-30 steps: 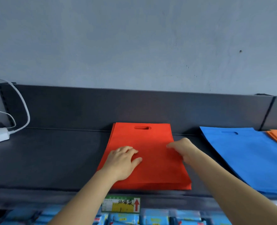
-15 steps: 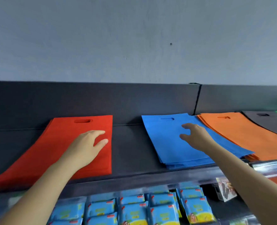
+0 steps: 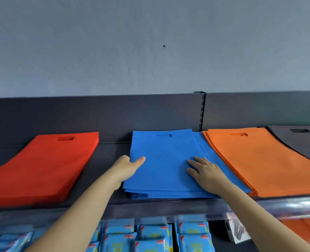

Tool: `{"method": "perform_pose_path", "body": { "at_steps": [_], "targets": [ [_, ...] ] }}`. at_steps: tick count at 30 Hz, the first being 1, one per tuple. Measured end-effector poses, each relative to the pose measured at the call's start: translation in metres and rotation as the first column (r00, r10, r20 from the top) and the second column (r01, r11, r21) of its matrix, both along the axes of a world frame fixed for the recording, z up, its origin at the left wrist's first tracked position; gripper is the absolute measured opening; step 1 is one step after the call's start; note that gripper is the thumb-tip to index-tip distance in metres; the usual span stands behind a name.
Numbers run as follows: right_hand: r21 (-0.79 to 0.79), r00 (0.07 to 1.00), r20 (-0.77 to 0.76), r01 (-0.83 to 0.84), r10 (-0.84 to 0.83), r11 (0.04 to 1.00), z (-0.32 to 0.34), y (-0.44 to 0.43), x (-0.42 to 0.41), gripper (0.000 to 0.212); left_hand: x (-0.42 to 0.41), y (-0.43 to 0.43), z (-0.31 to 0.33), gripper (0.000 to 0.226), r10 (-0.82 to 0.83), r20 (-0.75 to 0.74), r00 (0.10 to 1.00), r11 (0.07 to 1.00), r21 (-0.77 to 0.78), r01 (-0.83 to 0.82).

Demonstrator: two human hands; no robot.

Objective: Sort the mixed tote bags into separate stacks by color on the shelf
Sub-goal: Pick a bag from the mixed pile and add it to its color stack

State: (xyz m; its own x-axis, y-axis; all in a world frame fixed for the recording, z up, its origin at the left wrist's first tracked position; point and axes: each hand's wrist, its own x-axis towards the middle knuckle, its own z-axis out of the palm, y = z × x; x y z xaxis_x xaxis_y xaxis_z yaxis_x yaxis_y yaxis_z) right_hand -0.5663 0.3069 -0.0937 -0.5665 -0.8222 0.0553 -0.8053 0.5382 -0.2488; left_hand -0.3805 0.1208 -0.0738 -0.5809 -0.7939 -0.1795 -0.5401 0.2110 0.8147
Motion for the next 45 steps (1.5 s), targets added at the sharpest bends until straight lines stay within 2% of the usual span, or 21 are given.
{"method": "perform_pose_path", "body": {
  "at_steps": [4, 7, 9, 12, 15, 20, 21, 23, 27, 29, 31, 33, 34, 35, 37, 39, 41, 42, 45],
  "targets": [
    [-0.021, 1.0, -0.006, -0.009, 0.009, 1.0, -0.004, 0.0, -0.004, 0.053, -0.013, -0.002, 0.012, 0.101, 0.043, -0.112, 0.993, 0.971, 0.238, -0.015],
    [-0.028, 1.0, -0.016, -0.012, 0.011, 1.0, -0.006, 0.0, -0.004, 0.053, -0.018, -0.009, 0.017, 0.121, 0.022, -0.048, 0.999, 0.963, 0.269, -0.009],
    [-0.03, 1.0, -0.019, -0.01, 0.01, 0.999, -0.005, 0.0, -0.004, 0.053, -0.024, -0.009, 0.017, 0.113, 0.022, -0.018, 1.0, 0.952, 0.306, -0.016],
    [-0.033, 1.0, -0.02, -0.008, 0.008, 0.999, -0.006, 0.0, -0.003, 0.054, -0.033, -0.005, 0.021, 0.083, -0.023, -0.056, 0.998, 0.934, 0.355, 0.042],
    [-0.041, 1.0, -0.014, 0.008, -0.008, 0.999, -0.005, 0.001, -0.003, 0.054, -0.043, -0.007, 0.014, 0.095, -0.015, -0.001, 1.0, 0.958, 0.287, 0.015],
    [-0.056, 1.0, 0.019, 0.014, -0.013, 0.998, -0.003, 0.001, -0.001, 0.055, -0.041, -0.002, 0.006, 0.072, -0.025, -0.09, 0.996, 0.972, 0.231, 0.045],
    [-0.067, 0.999, 0.048, 0.013, -0.01, 0.998, -0.002, 0.002, -0.001, 0.056, -0.039, -0.001, 0.005, 0.067, -0.026, -0.145, 0.989, 0.971, 0.232, 0.059],
    [-0.162, 0.979, 0.202, 0.049, -0.016, 0.986, 0.007, 0.006, -0.001, 0.061, -0.033, 0.0, 0.009, 0.06, -0.012, -0.276, 0.961, 0.969, 0.235, 0.079],
    [-0.409, 0.898, 0.419, 0.321, -0.137, 0.854, 0.032, 0.01, -0.009, 0.084, -0.008, -0.004, 0.034, 0.062, -0.067, -0.456, 0.887, 0.978, 0.145, 0.149],
    [-0.424, 0.773, 0.621, 0.472, -0.131, 0.773, 0.038, 0.007, -0.014, 0.098, 0.009, -0.01, 0.047, 0.061, -0.095, -0.513, 0.853, 0.982, 0.093, 0.165],
    [-0.354, 0.504, 0.864, 0.587, 0.014, 0.728, 0.04, 0.001, -0.015, 0.103, 0.026, -0.014, 0.059, 0.057, -0.115, -0.568, 0.815, 0.983, 0.053, 0.175],
    [-0.254, 0.203, 0.966, 0.608, 0.161, 0.753, 0.043, -0.003, -0.008, 0.082, 0.04, -0.019, 0.066, 0.056, -0.144, -0.59, 0.794, 0.98, 0.025, 0.196],
    [-0.239, 0.118, 0.97, 0.599, 0.211, 0.765, 0.045, -0.007, -0.002, 0.067, 0.047, -0.022, 0.068, 0.059, -0.157, -0.591, 0.791, 0.978, 0.02, 0.209],
    [-0.251, 0.075, 0.964, 0.573, 0.255, 0.78, 0.047, -0.01, 0.004, 0.057, 0.052, -0.025, 0.069, 0.063, -0.167, -0.588, 0.791, 0.975, 0.019, 0.22],
    [-0.268, 0.036, 0.954, 0.55, 0.298, 0.791, 0.048, -0.019, 0.009, 0.054, 0.059, -0.034, 0.069, 0.073, -0.173, -0.576, 0.799, 0.975, 0.018, 0.223],
    [-0.277, 0.064, 0.954, 0.553, 0.291, 0.786, 0.054, -0.028, 0.015, 0.07, 0.062, -0.041, 0.068, 0.071, -0.162, -0.564, 0.81, 0.981, 0.0, 0.196],
    [-0.286, 0.192, 0.958, 0.56, 0.214, 0.777, 0.064, -0.036, 0.022, 0.088, 0.063, -0.046, 0.067, 0.067, -0.144, -0.544, 0.827, 0.989, -0.045, 0.142],
    [-0.315, 0.249, 0.946, 0.552, 0.208, 0.772, 0.07, -0.04, 0.025, 0.085, 0.062, -0.048, 0.066, 0.067, -0.14, -0.526, 0.839, 0.99, -0.086, 0.112],
    [-0.429, 0.336, 0.899, 0.548, 0.28, 0.718, 0.089, -0.05, 0.037, 0.049, 0.054, -0.051, 0.067, 0.074, -0.163, -0.482, 0.861, 0.97, -0.24, 0.049]
  ]
}}
